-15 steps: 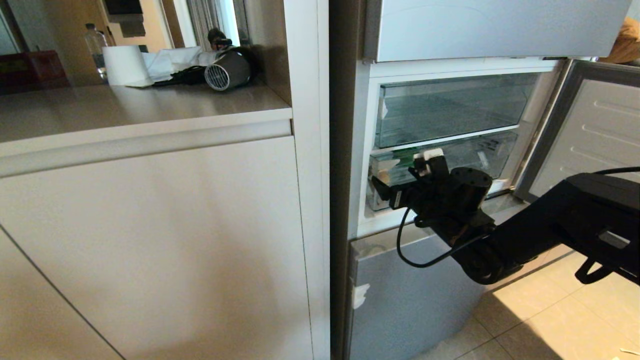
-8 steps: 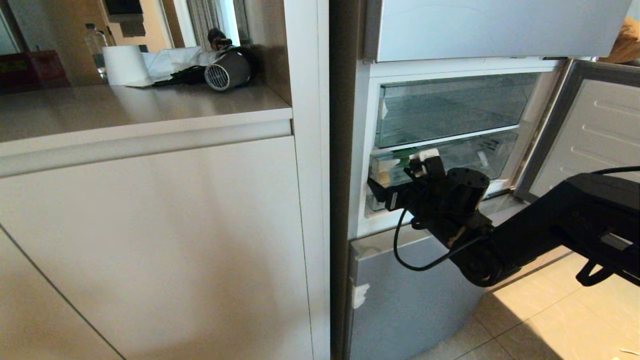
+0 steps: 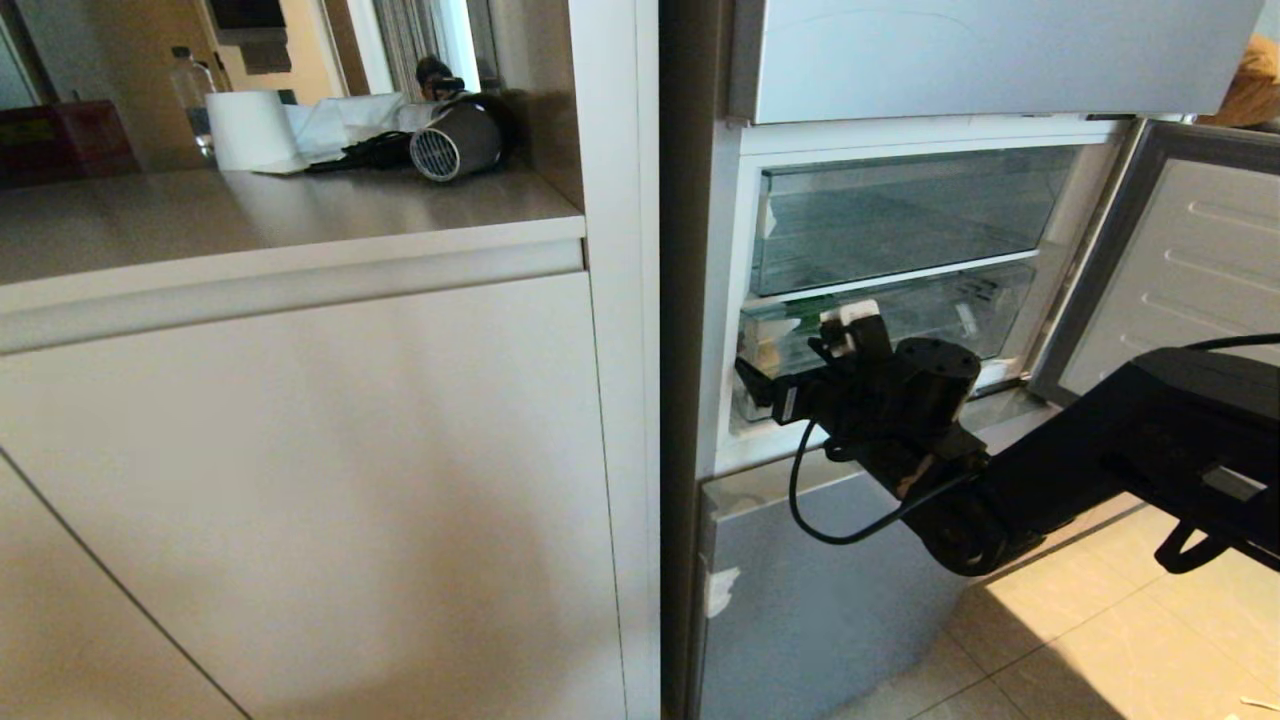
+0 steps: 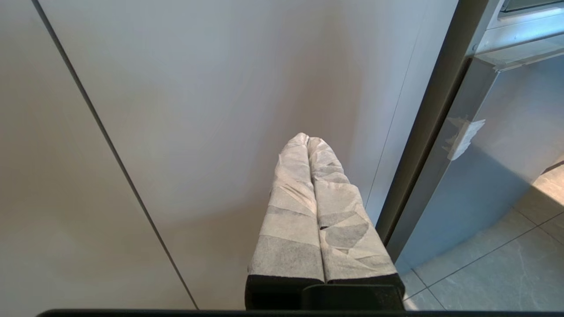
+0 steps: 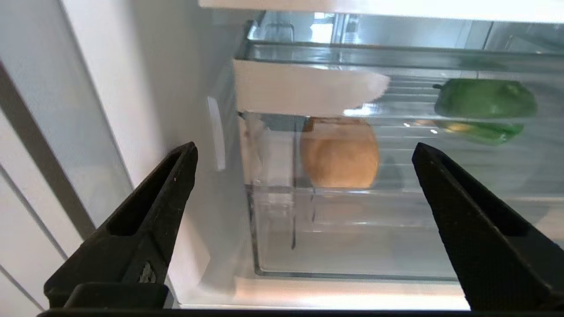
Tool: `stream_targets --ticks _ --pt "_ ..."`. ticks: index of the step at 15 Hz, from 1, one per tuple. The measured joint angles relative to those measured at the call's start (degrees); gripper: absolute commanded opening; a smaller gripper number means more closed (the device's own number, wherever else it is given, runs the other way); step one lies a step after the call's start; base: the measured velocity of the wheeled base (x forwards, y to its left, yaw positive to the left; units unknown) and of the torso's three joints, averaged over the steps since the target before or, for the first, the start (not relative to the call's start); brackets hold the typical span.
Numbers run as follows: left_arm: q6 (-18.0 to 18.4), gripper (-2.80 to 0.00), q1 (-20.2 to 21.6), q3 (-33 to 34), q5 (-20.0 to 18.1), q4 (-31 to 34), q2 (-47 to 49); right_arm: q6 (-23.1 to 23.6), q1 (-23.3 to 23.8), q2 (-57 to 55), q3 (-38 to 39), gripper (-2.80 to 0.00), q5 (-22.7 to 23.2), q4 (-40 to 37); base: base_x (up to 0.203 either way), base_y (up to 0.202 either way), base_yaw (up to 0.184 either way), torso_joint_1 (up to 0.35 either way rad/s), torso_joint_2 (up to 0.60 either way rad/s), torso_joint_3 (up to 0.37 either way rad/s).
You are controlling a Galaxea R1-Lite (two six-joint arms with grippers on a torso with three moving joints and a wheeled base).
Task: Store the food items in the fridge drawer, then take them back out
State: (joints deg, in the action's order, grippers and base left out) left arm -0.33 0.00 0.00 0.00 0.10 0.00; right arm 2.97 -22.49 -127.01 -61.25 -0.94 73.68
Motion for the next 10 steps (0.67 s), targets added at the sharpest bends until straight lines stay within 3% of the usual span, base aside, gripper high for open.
stream_targets --ticks 9,10 --pt "0.0 -2.8 0.0 0.0 0.0 0.0 0.0 0.0 0.3 0.1 0.0 0.0 0.0 0.1 0.0 0.0 0.0 0.0 0.0 0.0" --pt "0.0 -2.8 0.0 0.0 0.0 0.0 0.0 0.0 0.3 0.1 0.0 -2.8 0.0 0.1 0.0 0.0 0.0 0.0 0.0 0.0"
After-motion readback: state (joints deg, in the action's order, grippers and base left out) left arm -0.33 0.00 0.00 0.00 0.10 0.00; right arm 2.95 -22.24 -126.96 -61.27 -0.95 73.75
